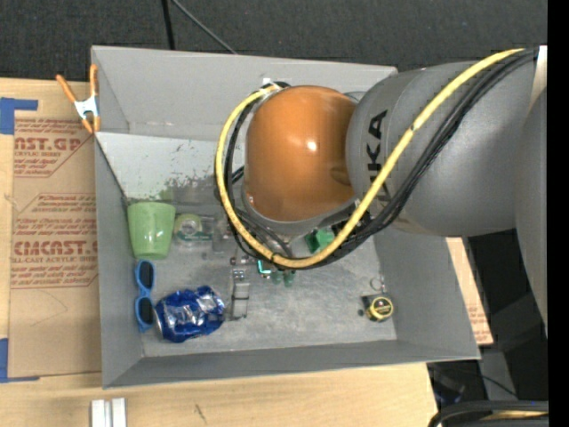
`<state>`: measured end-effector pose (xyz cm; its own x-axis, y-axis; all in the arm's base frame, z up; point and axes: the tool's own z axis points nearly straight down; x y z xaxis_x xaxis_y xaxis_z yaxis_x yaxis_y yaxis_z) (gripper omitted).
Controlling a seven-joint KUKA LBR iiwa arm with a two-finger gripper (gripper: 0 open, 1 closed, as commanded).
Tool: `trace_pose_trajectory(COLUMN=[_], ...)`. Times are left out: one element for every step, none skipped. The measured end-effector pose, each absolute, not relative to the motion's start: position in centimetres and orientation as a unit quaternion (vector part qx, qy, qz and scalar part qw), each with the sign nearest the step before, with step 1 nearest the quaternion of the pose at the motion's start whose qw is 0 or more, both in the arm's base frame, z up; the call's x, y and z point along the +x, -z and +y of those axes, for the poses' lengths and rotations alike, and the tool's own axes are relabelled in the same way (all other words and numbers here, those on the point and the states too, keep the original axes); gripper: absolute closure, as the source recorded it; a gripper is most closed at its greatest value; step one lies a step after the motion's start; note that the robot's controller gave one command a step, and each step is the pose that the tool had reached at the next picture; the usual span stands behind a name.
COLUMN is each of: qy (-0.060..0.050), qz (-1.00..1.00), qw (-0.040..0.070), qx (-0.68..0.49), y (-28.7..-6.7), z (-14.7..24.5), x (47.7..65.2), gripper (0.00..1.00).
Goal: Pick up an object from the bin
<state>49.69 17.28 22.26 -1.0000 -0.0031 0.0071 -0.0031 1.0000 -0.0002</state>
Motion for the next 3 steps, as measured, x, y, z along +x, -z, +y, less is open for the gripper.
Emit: trace_pose_trajectory(qy=[0.0, -0.001, 0.0], qz=[-1.0, -0.985, -0.985], qw=[0.004, 0.002, 0.001], qx=[0.031, -0.172, -0.172], y=[-10.3, -6.8, -6.9], z=[24.8, 23.7, 23.7], x=[50.8, 49.4, 49.5], gripper=[0.0, 0.0, 1.0])
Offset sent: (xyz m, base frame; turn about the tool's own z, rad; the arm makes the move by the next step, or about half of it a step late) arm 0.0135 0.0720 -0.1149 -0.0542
